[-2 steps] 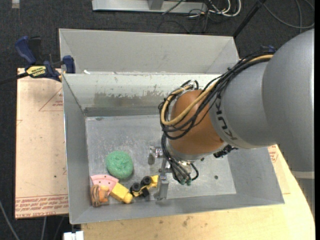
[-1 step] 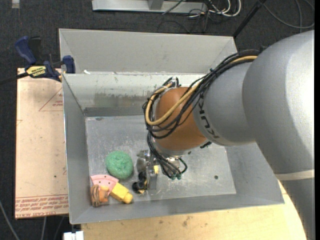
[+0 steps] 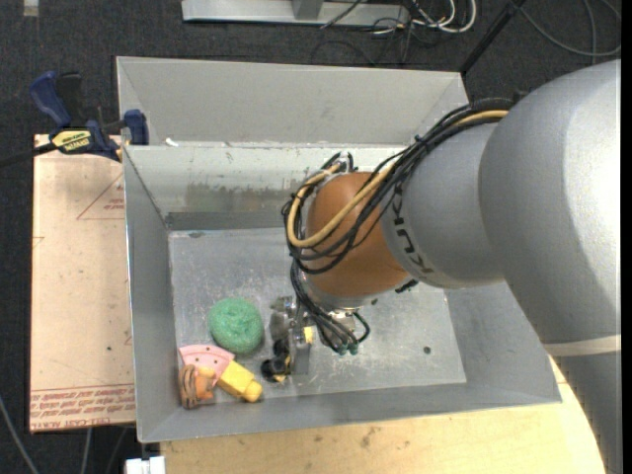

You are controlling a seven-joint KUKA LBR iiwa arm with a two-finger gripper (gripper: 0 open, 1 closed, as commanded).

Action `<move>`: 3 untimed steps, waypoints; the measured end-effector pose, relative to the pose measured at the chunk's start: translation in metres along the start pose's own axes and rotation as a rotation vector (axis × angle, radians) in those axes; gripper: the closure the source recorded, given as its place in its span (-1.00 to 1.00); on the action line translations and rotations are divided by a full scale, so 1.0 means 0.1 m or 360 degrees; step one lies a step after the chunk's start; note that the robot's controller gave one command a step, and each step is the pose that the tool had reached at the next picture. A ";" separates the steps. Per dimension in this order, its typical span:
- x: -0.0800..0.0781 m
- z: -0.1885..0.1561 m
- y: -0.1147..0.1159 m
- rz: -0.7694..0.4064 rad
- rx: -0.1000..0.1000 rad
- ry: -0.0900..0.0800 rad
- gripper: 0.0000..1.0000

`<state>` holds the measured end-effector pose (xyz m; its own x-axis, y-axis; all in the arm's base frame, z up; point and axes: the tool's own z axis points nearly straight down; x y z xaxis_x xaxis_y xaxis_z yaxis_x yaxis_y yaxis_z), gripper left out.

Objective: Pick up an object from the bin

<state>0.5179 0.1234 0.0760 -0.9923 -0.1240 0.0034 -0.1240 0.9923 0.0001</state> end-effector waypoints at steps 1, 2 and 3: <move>0.04 -0.69 -0.09 -0.0033 -0.0001 -0.0009 1.00; 0.04 -0.69 -0.09 -0.0032 -0.0002 -0.0008 -1.00; 0.04 -0.69 -0.09 -0.0032 -0.0002 -0.0008 -1.00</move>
Offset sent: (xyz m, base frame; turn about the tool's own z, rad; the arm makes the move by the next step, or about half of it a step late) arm 0.0000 0.0000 0.0000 0.0000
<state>0.5148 0.1142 0.1451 -0.9895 -0.1442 -0.0018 -0.1442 0.9895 0.0012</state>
